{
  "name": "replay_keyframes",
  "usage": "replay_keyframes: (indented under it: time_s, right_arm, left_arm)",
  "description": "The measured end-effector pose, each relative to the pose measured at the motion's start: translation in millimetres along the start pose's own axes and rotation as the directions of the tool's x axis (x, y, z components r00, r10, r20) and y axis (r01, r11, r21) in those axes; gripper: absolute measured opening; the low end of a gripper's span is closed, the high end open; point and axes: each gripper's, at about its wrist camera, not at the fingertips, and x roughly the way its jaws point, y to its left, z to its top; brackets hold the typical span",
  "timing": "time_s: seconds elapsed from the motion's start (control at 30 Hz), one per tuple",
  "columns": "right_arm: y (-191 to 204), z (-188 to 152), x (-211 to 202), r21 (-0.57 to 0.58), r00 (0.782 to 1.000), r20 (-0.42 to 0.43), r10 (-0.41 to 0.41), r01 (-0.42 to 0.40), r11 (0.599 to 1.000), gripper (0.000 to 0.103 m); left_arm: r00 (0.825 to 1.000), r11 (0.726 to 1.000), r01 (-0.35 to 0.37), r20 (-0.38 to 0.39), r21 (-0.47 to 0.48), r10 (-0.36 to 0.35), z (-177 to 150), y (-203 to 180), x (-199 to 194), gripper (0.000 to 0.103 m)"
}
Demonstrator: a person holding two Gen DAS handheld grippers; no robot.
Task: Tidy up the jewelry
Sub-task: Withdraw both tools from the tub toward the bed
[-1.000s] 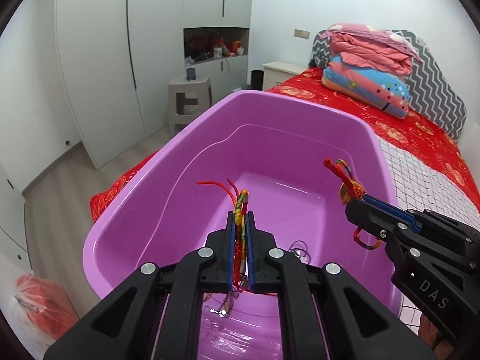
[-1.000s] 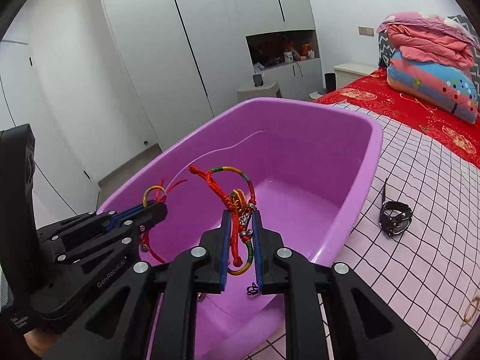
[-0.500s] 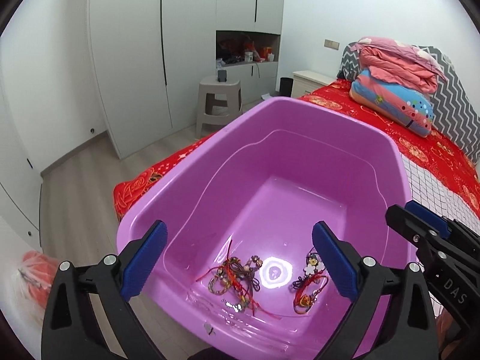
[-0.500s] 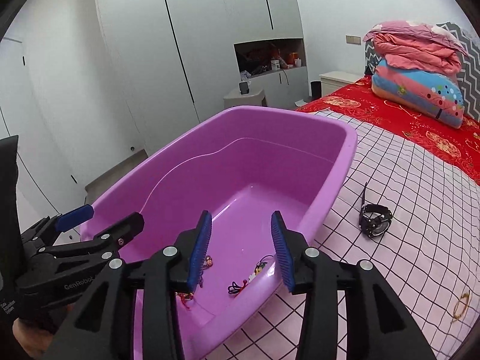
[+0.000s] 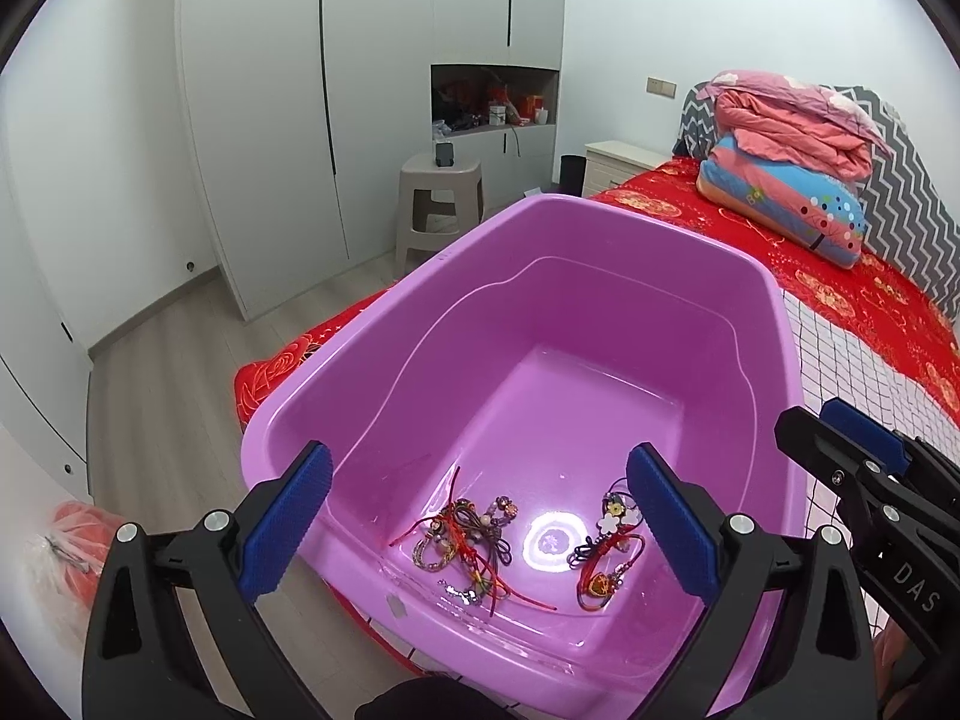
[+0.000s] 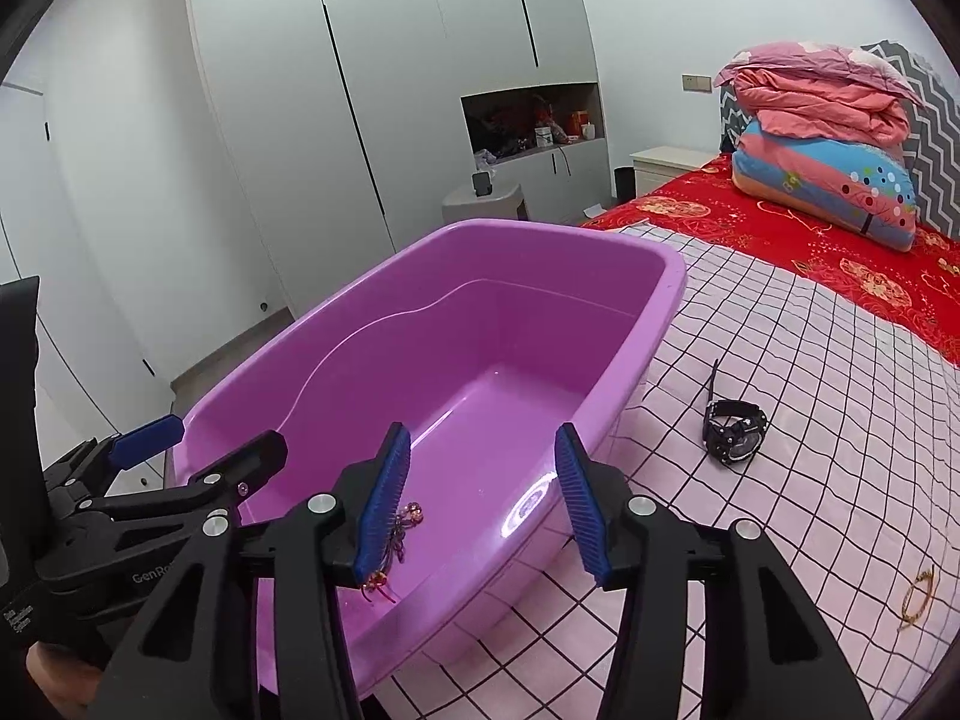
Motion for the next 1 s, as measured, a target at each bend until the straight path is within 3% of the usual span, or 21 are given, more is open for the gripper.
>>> replay_keyframes:
  time_s: [0.57, 1.0]
  right_arm:
    - [-21.7, -22.0, -33.1, 0.035, 0.999, 0.031, -0.044, 0.043, 0.998, 0.065]
    - [-51.4, -40.8, -62.5, 0.103, 0.995, 0.045, -0.091, 0.086, 0.991, 0.068]
  left_arm:
    - [1.000, 0.999, 0.011, 0.024, 0.037, -0.012, -10.7, -28.1, -27.3, 0.097]
    - [0.999, 0.997, 0.037, 0.036, 0.072, -0.039, -19.8, -49.3, -43.8, 0.097]
